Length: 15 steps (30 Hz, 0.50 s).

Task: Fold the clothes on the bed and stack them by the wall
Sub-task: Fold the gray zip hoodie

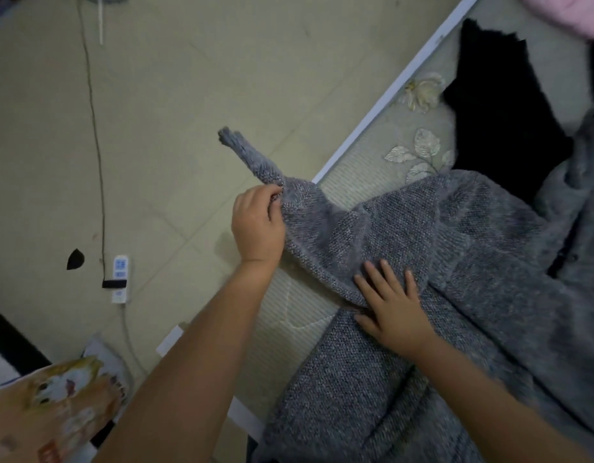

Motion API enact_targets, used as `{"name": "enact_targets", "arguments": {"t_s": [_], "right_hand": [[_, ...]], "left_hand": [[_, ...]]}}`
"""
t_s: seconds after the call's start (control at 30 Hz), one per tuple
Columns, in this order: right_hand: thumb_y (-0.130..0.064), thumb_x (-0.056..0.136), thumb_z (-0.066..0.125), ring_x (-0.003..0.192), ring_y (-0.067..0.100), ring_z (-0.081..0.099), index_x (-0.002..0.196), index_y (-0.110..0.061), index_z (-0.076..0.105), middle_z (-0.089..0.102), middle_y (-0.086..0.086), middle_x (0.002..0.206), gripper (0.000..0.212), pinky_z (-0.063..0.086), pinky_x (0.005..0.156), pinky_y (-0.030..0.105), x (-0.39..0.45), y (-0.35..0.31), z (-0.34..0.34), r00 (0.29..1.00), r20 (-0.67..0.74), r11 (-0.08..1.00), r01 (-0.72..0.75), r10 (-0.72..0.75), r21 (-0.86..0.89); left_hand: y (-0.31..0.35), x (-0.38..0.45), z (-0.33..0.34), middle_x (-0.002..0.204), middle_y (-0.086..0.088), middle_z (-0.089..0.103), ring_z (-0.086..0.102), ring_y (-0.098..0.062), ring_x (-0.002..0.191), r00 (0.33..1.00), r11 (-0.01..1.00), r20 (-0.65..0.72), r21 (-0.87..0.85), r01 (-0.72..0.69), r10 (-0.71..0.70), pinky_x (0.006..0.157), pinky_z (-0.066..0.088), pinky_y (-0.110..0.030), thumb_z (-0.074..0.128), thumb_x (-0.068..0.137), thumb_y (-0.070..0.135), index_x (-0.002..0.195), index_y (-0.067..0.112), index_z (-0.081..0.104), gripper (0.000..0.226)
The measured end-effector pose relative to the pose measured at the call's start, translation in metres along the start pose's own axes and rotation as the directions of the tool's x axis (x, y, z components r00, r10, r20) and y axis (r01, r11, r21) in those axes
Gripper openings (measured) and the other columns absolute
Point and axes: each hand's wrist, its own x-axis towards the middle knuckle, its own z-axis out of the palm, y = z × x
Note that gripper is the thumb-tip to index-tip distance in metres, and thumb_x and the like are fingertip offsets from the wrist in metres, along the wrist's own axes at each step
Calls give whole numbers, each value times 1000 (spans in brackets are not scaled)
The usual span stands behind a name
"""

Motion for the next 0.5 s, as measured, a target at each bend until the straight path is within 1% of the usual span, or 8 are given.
{"name": "enact_targets", "arguments": {"t_s": [0.07,0.13,0.2,0.27,0.33,0.37,0.43,0.5], "right_hand": [[-61,89,16,134,25,-32,144,-30,-8,-34,-4,141,68,-24,104,39,-13,5,-8,997,-70,995,0,7,102],[-64,83,9,134,20,-30,139,-33,-9,-33,-8,138,66,-19,108,35,-34,14,-12,984,-145,964,-61,101,259],[-62,81,10,135,18,-26,139,-30,-4,-26,-8,140,67,-8,114,33,-61,29,-12,945,-202,890,-149,256,430],[-51,89,24,140,20,-14,142,-23,9,-12,-6,146,63,4,116,33,-93,48,-3,863,-246,764,-218,441,607],[-25,94,45,144,21,3,143,-12,25,7,0,153,54,12,115,35,-130,67,13,697,-198,522,-287,689,803],[-15,94,48,143,23,10,142,-8,29,16,6,153,52,15,114,36,-149,74,23,595,-113,359,-313,796,879],[-6,94,47,140,27,22,140,-3,32,26,13,150,49,21,112,38,-188,87,47,420,60,69,-286,905,956],[-4,94,46,136,31,30,140,-2,33,30,16,148,48,26,109,39,-223,97,72,299,202,-127,-251,933,960]], "left_hand": [[36,16,-9,82,-23,67,60,-34,79,981,981,-69,-62,-183,179,72,34,-26,60,73,-11,85,-9,66,13],[83,27,-11,78,-22,67,54,-23,80,920,906,-115,-164,-390,375,72,35,-27,60,73,-8,81,-10,66,10],[137,26,-4,76,-20,68,48,-20,78,810,765,-133,-270,-584,571,72,36,-29,60,75,-5,78,-9,67,9],[192,8,13,75,-21,67,56,-25,75,674,600,-101,-372,-708,732,72,38,-32,64,72,-13,78,-9,68,8],[241,-26,35,75,-22,67,65,-29,70,567,481,-60,-462,-745,821,74,40,-33,67,63,-21,77,-10,69,18],[261,-47,46,74,-22,67,66,-32,70,534,445,-43,-499,-743,844,75,41,-34,67,60,-23,77,-10,69,21],[290,-98,72,75,-24,68,67,-35,70,472,393,9,-567,-723,881,74,44,-36,66,55,-25,76,-11,68,25],[304,-153,96,88,-29,67,66,-39,81,324,376,210,-681,-628,922,77,47,-37,62,64,-21,88,-12,67,27]]}}
